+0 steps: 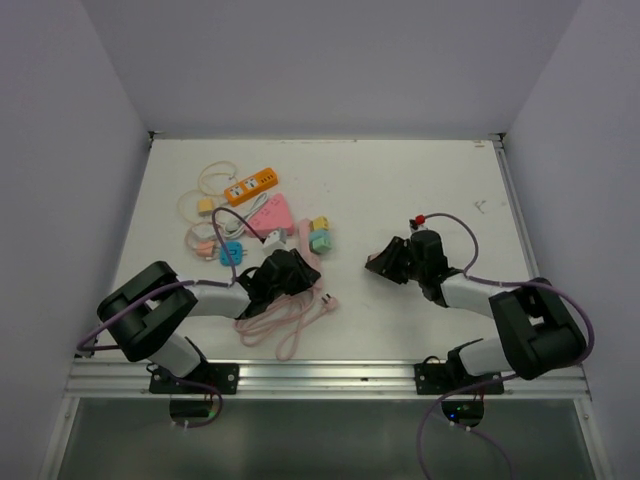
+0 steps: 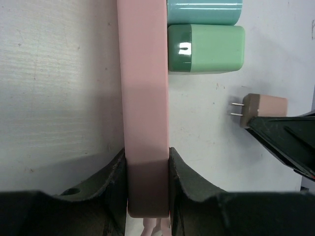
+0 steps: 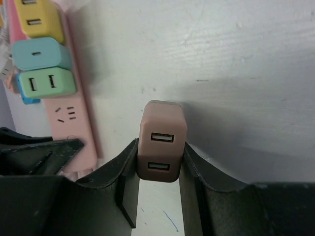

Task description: Pull the plug off the socket

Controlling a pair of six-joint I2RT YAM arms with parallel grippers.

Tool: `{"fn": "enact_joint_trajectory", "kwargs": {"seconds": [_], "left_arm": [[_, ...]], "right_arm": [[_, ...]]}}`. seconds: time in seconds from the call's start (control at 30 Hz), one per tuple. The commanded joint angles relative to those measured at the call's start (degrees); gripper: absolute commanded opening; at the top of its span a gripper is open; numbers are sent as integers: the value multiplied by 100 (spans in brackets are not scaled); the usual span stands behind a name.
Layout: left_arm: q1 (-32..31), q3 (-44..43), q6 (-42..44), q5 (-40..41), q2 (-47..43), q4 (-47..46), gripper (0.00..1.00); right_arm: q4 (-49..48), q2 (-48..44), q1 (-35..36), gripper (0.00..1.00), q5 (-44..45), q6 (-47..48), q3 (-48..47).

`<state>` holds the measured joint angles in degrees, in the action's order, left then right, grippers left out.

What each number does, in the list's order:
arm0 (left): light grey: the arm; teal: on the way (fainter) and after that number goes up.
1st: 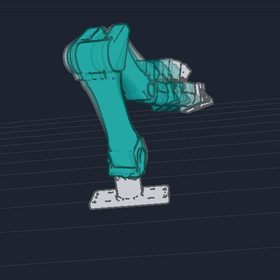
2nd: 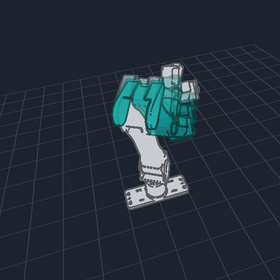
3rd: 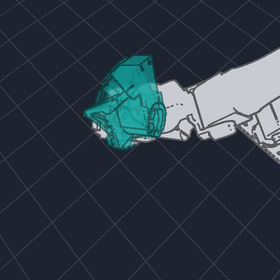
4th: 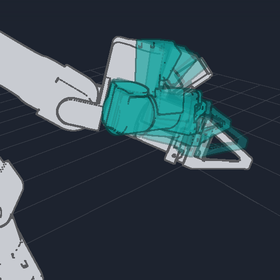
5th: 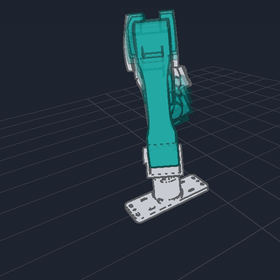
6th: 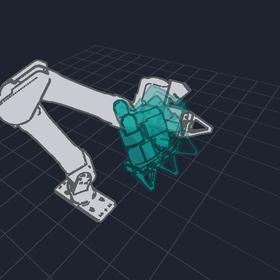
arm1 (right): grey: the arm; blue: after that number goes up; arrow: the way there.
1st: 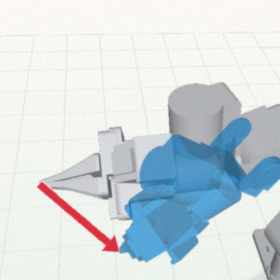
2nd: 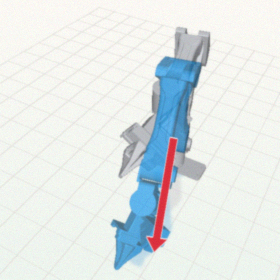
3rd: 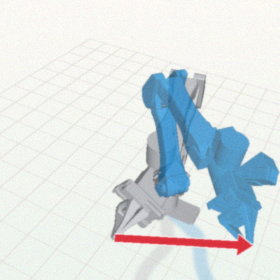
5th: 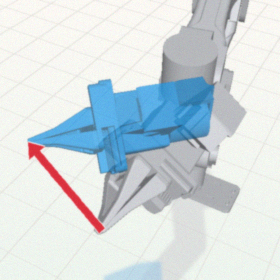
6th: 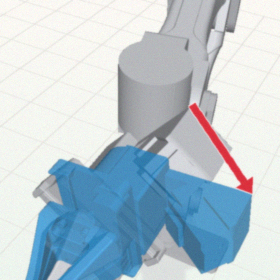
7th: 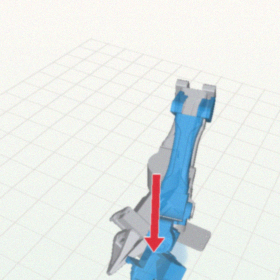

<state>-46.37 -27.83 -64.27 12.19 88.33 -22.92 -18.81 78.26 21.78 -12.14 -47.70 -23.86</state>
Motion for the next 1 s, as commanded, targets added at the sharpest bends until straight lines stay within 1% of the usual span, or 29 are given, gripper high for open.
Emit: {"fn": "enact_joint_trajectory", "kwargs": {"seconds": [0.0,0.03,0.07,0.13,0.17,0.23,0.27,0.33,0.37,0.4,0.47,0.5,0.57,0.6,0.67,0.77,0.87,0.97], "left_arm": [[31,314,846,-181,140,315,0],[40,314,872,-216,140,279,0],[32,314,890,-260,140,244,0],[40,323,890,-278,140,235,0],[32,323,916,-304,140,226,0],[40,331,916,-322,149,209,0],[40,331,942,-339,158,191,0],[32,314,934,-366,184,174,0],[40,305,960,-401,193,147,0],[32,305,969,-401,210,138,0],[40,305,978,-419,219,130,0],[40,314,987,-427,211,121,0],[40,340,995,-454,184,86,0],[32,349,995,-454,175,68,0],[32,366,1004,-471,158,42,0],[40,366,1030,-489,175,16,0],[40,366,1039,-507,193,-2,0],[40,366,1031,-515,202,-2,0]], "right_arm": [[-403,356,-138,4,-815,95,-110],[-457,418,-156,6,-964,68,-119],[-483,497,-174,13,-1000,59,-110],[-475,489,-235,22,-983,33,-67],[-422,454,-262,36,-940,33,-49],[-133,278,-306,50,-826,138,-49],[16,208,-323,63,-677,182,-58],[499,-12,-324,71,-474,349,-137],[631,-99,-332,78,-265,384,-137],[920,-170,-341,81,-141,419,-154],[1255,-390,-341,87,149,472,-216],[1587,-451,-350,89,412,499,-242],[1862,-680,-350,93,764,516,-347],[2246,-767,-350,94,1062,534,-383],[2469,-987,-359,95,1179,648,-523],[2724,-1084,-332,95,978,876,-830],[2620,-1120,-324,95,565,851,-989],[2242,-1164,-227,95,231,710,-1059]]}}
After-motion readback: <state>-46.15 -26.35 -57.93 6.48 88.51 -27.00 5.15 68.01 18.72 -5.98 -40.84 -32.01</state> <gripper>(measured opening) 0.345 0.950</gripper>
